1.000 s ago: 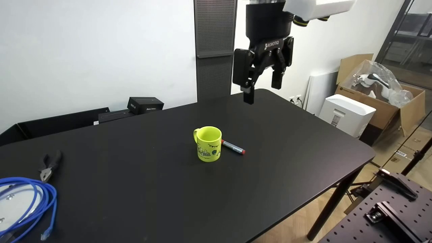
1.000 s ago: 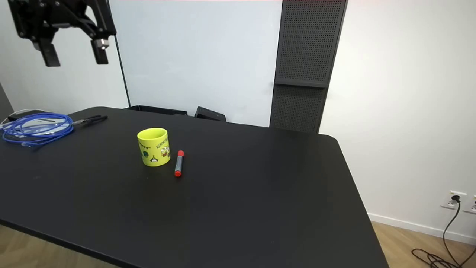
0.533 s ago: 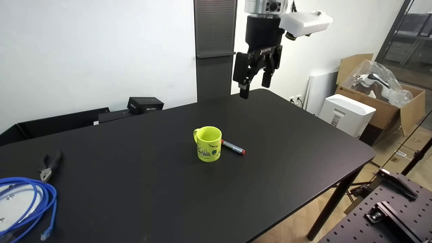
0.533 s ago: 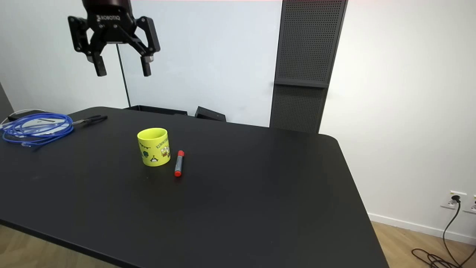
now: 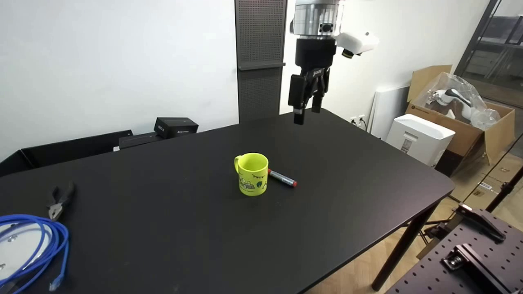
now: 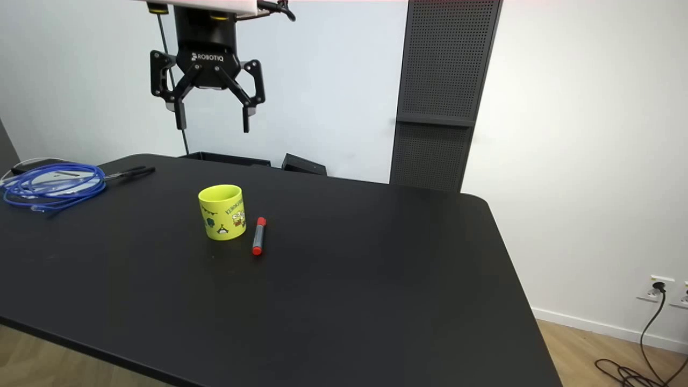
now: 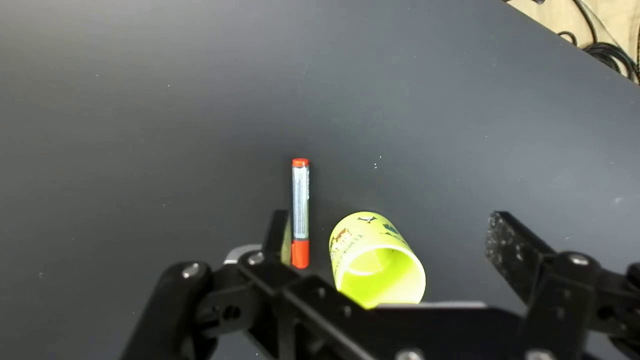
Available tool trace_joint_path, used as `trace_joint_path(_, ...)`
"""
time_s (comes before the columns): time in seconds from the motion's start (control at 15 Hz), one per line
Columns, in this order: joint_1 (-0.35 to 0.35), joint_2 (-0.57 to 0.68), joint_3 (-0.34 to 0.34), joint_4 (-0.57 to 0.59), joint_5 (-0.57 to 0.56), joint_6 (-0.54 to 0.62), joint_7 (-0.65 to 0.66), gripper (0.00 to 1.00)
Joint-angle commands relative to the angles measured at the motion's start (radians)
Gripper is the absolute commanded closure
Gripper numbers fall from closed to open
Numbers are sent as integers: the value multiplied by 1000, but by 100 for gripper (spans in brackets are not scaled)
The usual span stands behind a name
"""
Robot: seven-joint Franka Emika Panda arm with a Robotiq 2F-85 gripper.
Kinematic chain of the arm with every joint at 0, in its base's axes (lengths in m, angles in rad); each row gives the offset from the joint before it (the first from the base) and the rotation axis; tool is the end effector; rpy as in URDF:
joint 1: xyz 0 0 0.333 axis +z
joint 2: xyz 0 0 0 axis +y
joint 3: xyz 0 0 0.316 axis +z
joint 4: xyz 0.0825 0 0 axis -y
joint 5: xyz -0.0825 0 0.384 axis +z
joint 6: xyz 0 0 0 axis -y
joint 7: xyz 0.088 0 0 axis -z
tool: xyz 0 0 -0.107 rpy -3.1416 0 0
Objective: Put the marker into the mug
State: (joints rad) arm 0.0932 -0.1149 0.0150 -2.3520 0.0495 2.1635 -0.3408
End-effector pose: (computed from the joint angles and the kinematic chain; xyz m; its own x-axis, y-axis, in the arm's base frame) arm 0.4755 0.0536 0.3707 0.9110 0.4084 -0.0574 0.4052 -0.9123 -0.0598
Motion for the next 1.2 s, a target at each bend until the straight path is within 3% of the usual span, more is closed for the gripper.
trace_joint_path(0.0,-13,-15,20,-9,-73,16,66,0)
trace_joint_path(0.27,-28,-24,46,-43,-366,130,210,0)
trace_joint_path(0.4,-33,-8,44,-59,-423,193,236,0)
trace_joint_path(0.53,-30,9,26,-79,-361,251,168,0)
trace_joint_path(0.73,-24,32,3,-112,-181,336,39,0)
trace_joint_path(0.93,-29,64,-7,-117,-57,360,-43,0)
trace_joint_path(1.13,-36,68,1,-117,-74,345,-27,0)
